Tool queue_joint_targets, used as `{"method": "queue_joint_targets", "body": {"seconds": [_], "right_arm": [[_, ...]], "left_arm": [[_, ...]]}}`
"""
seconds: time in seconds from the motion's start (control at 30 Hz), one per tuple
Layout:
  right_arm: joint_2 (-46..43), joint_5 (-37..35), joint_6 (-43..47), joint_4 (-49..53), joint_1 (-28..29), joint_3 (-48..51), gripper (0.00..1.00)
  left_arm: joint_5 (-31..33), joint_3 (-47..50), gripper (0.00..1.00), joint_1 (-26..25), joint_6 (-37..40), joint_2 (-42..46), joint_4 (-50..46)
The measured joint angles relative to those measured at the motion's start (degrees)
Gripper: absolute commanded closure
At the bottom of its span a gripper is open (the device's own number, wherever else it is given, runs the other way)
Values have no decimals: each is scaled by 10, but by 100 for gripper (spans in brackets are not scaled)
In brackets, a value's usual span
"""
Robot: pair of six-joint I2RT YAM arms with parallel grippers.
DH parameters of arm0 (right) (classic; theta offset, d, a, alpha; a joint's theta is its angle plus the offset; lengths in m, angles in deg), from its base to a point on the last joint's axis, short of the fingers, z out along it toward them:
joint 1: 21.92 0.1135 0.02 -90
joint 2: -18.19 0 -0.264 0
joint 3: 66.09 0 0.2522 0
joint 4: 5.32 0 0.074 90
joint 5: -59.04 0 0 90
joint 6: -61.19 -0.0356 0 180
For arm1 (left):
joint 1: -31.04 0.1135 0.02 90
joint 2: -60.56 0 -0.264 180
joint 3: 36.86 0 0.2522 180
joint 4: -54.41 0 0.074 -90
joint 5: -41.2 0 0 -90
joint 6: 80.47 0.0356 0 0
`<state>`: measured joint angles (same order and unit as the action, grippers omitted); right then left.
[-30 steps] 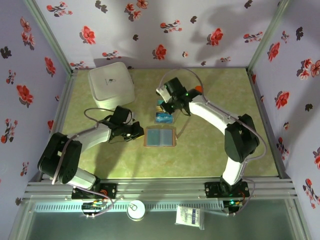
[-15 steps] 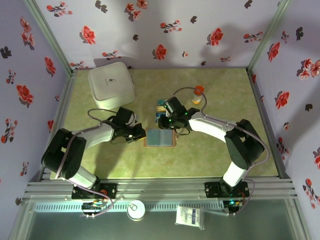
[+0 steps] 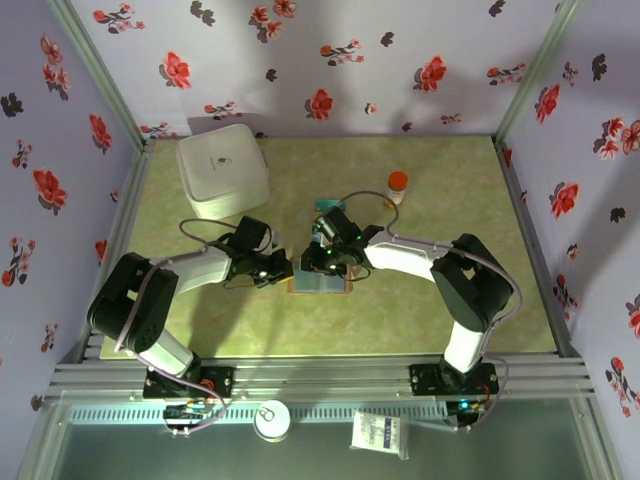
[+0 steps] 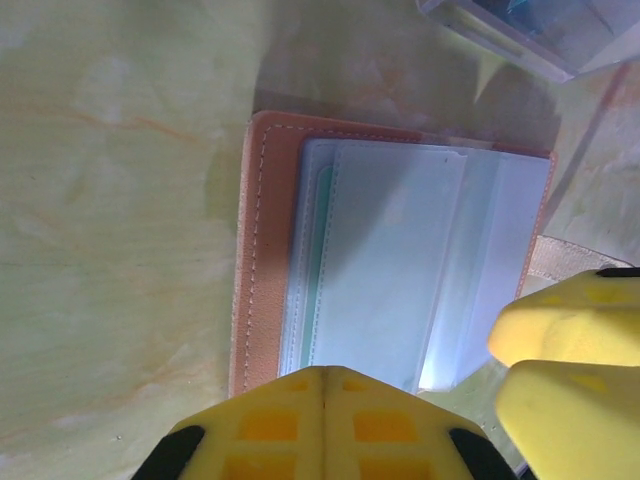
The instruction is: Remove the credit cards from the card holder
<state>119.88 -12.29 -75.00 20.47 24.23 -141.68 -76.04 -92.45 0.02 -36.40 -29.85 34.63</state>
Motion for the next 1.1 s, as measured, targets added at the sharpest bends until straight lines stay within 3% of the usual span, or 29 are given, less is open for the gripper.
{"method": "queue_joint_targets", "body": {"seconds": [0.43, 1.1], "right_arm": [[44, 6, -9, 15, 4, -11, 71], [37, -33, -6, 47, 3, -7, 77]], "left_arm": [[5, 0, 100, -1, 1, -19, -14], [9, -1, 100, -1, 3, -27, -20]]}}
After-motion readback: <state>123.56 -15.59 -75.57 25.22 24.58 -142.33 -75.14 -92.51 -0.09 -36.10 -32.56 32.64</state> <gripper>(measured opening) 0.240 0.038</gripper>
